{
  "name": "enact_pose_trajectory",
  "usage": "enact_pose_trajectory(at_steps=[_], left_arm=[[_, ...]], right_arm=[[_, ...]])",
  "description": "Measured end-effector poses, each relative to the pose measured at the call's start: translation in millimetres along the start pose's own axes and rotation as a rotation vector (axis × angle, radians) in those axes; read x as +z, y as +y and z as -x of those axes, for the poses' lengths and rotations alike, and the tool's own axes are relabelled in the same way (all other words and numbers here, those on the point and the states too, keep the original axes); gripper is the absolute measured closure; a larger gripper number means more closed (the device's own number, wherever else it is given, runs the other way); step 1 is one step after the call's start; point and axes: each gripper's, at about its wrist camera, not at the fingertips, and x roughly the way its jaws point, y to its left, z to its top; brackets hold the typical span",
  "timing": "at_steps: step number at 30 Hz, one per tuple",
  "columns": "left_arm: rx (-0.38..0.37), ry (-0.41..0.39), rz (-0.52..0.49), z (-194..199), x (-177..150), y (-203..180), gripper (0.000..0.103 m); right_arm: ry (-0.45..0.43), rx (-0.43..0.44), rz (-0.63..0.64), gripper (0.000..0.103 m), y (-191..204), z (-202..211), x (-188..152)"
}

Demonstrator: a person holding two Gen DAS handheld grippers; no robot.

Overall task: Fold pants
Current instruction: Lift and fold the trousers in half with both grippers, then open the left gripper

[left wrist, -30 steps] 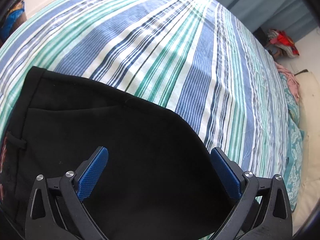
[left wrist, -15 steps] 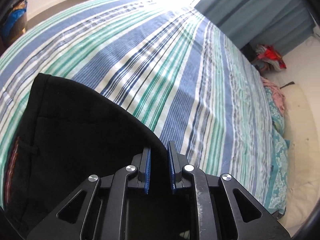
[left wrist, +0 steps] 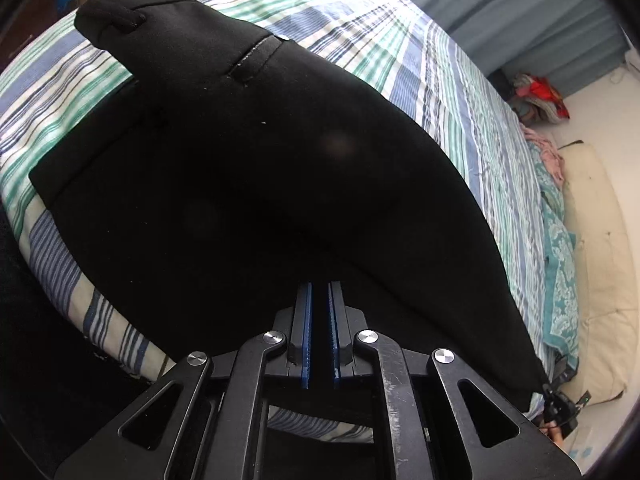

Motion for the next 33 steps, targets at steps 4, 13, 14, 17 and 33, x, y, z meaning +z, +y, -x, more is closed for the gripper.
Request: enact_pose_trajectory(at_steps=[4,13,14,17,33], left_arm=[[0.022,-0.034,0.008,2.3,12.1,6.4,0.064],[-0.115,-0.109,0.071,-20.1,47.4,4.2,0.012],[-0.130,-0.117,0.089,-24.8,51.9,2.7,0.048],[-0.192,-0.072,0.166,-23.4,67.2,0.5,0.097],[-0.045,0.108,0.047,9.9,-2.2,23.7,0.096]], right_arm=[[-0.027,0.003,-0.013,0.098,-1.1,6.5,-2.1],[-0.082,0.021,-0.014,0.098,10.3,19.0,-8.4],[-0.083,0.026,-0.010,0.098,11.3,20.2,-7.4],[-0.083,0.045,0.001,0.098,14.6,26.5,0.1],[0.155,-0.105,-0.004,0.098,-33.5,-16.1,7.8]])
